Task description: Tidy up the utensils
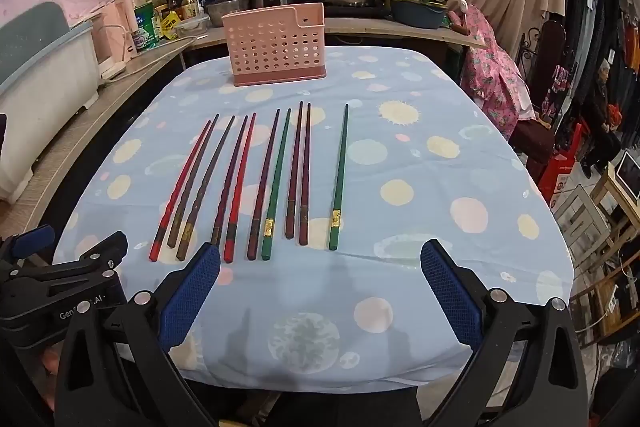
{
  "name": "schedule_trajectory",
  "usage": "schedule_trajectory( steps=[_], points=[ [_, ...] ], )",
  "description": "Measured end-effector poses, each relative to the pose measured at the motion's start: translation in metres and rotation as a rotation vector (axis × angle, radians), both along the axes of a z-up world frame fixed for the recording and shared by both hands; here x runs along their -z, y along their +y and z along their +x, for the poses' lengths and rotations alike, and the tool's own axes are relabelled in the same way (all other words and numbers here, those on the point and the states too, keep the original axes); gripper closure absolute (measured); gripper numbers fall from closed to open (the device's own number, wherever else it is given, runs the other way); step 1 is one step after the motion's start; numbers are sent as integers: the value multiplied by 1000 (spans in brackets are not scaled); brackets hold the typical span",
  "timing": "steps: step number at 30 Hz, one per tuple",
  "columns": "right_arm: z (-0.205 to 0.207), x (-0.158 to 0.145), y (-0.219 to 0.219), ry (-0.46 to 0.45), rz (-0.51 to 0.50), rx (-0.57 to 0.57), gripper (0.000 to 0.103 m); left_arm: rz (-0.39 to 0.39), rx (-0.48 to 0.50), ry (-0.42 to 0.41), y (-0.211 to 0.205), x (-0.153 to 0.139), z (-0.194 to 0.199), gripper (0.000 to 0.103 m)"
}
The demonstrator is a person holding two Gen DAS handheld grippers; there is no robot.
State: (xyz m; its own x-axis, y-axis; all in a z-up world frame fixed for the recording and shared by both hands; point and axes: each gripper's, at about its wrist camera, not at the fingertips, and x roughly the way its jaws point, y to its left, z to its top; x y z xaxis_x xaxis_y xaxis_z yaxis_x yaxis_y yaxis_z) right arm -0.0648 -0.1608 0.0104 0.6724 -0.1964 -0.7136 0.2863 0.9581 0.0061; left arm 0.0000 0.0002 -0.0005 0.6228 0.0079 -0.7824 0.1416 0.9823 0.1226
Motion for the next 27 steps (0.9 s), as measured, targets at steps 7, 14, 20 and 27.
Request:
schedule_trajectory(
  steps=[7, 14, 20, 27],
  points=[
    [7, 2, 3, 11, -22, -6, 7, -2, 7, 24, 0, 8, 6, 7],
    [8, 5, -3, 32, -7, 4, 7, 2, 12, 32, -4, 11, 9, 7],
    [11, 6, -4, 40, 3, 11, 7, 4, 18, 44, -7, 13, 10, 7],
    [14, 9, -3, 47, 6, 1, 7, 6, 17, 46, -7, 15, 10, 7]
  ],
)
